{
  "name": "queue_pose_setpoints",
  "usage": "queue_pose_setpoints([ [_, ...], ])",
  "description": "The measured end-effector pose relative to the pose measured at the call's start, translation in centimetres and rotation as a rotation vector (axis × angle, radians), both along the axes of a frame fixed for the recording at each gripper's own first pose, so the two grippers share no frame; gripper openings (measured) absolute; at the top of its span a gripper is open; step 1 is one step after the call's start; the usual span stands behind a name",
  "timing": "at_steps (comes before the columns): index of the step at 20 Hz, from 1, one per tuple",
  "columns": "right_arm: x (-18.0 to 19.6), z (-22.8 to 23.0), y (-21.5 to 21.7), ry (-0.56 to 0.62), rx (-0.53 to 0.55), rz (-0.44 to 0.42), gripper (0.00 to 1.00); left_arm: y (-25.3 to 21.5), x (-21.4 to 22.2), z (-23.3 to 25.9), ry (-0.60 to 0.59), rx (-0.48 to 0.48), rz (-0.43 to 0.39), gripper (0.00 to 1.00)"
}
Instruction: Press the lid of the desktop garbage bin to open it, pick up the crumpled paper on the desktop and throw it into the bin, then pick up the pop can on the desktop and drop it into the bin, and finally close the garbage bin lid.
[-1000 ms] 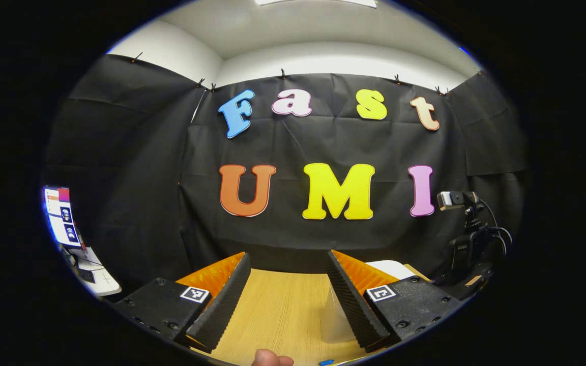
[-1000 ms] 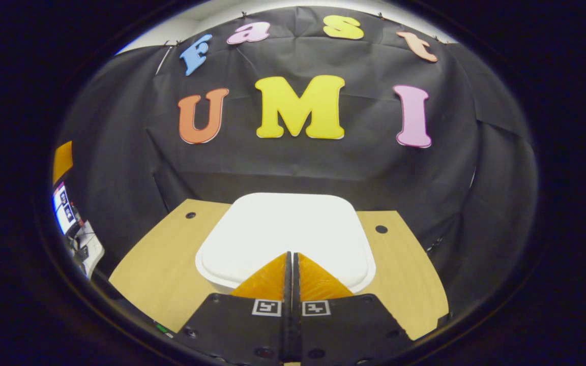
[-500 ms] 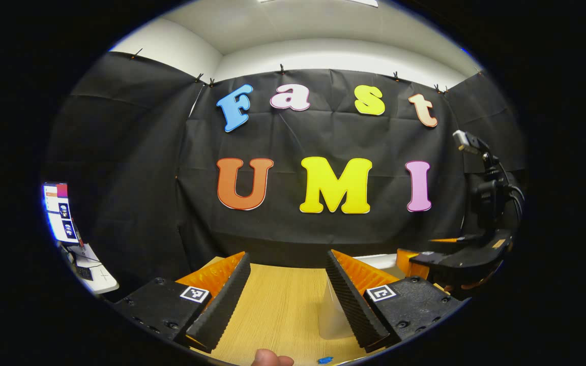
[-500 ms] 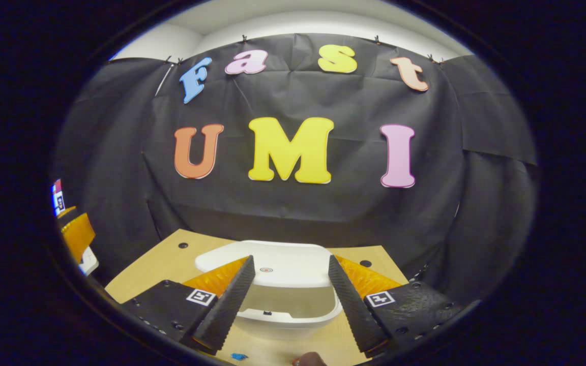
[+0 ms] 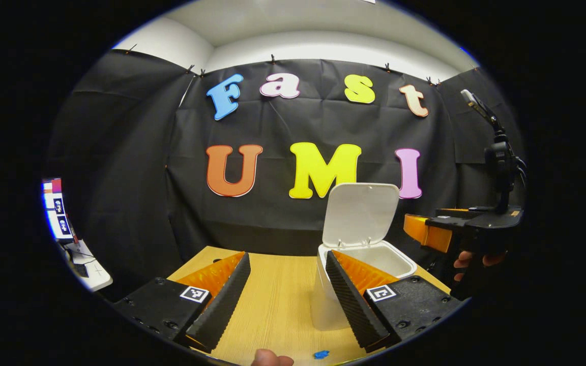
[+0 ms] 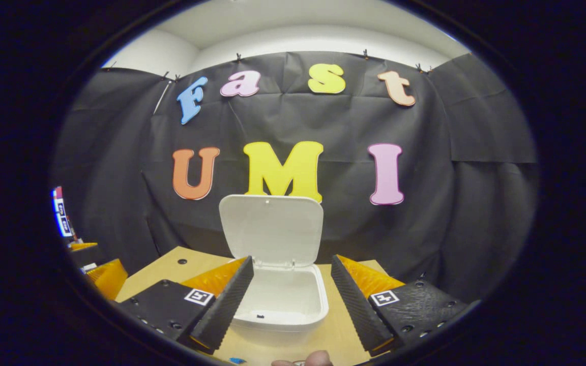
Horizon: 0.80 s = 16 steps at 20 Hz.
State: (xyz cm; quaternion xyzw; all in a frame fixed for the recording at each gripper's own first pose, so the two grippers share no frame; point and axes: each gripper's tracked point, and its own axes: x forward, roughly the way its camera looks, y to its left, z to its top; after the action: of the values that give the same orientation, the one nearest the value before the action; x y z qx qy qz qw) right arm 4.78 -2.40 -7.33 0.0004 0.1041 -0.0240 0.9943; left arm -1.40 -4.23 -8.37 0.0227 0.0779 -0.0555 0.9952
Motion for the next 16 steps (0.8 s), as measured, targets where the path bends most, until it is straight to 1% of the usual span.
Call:
queue_pose_setpoints([
  [1, -0.4, -0.2, -0.2, 0.003, 0.005, -0.001, 0.98, -0.2, -0.3, -0.7, 0.018, 0.003, -0.006, 0.96],
  [2, -1.0, -0.7, -0.7, 0.009, 0.002, -0.005, 0.96, -0.6, -0.6, -1.8, 0.043, 0.006, -0.015, 0.96],
  [6, -3.1, -2.7, -2.5, 0.041, -0.017, -0.03, 0.96, -1.5, -1.9, -5.7, 0.14, 0.008, -0.033, 0.96],
  [8, -4.1, -4.3, -3.3, 0.07, -0.023, -0.038, 0.96, -2.3, -2.7, -8.5, 0.198, 0.008, -0.052, 0.96],
  [10, -5.0, -5.8, -4.4, 0.105, -0.047, -0.052, 0.96, -3.5, -3.5, -12.0, 0.282, 0.023, -0.07, 0.96],
  [11, -5.6, -6.7, -5.0, 0.122, -0.052, -0.062, 0.97, -3.8, -4.0, -13.4, 0.317, 0.03, -0.075, 0.97],
  [12, -6.3, -7.5, -5.3, 0.14, -0.052, -0.071, 0.96, -4.2, -4.4, -14.9, 0.344, 0.034, -0.083, 0.97],
  [13, -6.7, -8.2, -5.8, 0.159, -0.054, -0.082, 0.98, -4.5, -4.8, -16.2, 0.37, 0.038, -0.088, 0.97],
  [16, -8.1, -10.3, -6.6, 0.208, -0.072, -0.097, 0.98, -4.9, -6.3, -20.6, 0.459, 0.028, -0.089, 0.97],
])
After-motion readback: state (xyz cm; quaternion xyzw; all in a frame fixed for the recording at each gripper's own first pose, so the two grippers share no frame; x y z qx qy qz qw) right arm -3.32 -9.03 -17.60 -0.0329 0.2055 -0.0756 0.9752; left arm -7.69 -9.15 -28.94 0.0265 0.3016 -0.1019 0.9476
